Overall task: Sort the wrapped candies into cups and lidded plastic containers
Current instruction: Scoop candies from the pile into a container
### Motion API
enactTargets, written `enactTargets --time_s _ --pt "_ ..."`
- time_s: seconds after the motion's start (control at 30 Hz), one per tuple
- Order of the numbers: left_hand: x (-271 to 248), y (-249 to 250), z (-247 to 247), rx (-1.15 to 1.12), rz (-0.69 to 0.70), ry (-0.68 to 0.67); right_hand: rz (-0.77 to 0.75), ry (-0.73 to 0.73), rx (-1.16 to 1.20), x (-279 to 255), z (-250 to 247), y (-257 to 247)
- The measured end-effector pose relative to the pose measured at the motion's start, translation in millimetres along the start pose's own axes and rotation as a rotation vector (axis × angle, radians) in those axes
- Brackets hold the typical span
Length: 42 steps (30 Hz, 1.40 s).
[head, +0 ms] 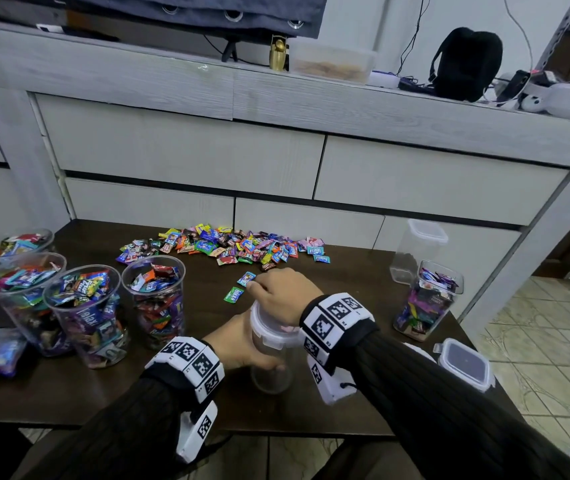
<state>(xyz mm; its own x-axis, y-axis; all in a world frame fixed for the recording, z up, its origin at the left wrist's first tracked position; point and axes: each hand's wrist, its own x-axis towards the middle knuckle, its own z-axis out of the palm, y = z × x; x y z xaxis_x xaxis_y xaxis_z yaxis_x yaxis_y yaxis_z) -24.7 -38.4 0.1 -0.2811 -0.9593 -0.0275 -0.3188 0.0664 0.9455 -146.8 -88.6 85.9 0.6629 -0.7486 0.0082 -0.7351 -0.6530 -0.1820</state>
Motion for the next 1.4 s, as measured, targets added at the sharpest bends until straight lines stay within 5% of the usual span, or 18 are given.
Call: enactTargets --time_s 0.13,0.4,0.63,0.77,0.9,1.0,1.1,1.3,1.4 --pt "0.6 -0.1 -1.0 0.007 -0.007 -0.016 0.125 -0.103 -0.106 5.4 2.1 -4.6" --pt "-0.2 -3.0 -0.4 -0.025 0.007 -0.007 0.143 -0.200 -0.101 7.7 -5.7 -6.7" --pt "-0.3 -9.9 4.0 0.001 0.025 0.052 -0.115 -0.078 -0.013 -3.7 -5.4 -9.8" --pt "0.7 -12.4 6.1 0.047 0.071 0.093 -0.141 -0.056 -0.076 -10.0 -5.9 -9.6" --pt "-0.4 -15.3 8.4 0.130 0.026 0.290 0.179 0.144 -0.100 -22.5 -1.7 -4.9" --pt "-2.0 -17.7 8.3 0.239 0.015 0.350 0.403 0.128 -0.035 -24.5 -0.7 3.9" --pt "-2.3 -13.8 6.5 0.267 0.026 0.307 0.289 0.015 0.255 -18.3 -3.6 18.5" --pt "-3.2 -1.0 -3.2 0.087 0.139 0.203 -0.082 -0.095 0.423 -13.1 -11.0 41.3" --pt "1.9 5.3 -1.8 0.060 0.148 0.191 -0.017 -0.028 0.508 -7.8 -5.4 43.6"
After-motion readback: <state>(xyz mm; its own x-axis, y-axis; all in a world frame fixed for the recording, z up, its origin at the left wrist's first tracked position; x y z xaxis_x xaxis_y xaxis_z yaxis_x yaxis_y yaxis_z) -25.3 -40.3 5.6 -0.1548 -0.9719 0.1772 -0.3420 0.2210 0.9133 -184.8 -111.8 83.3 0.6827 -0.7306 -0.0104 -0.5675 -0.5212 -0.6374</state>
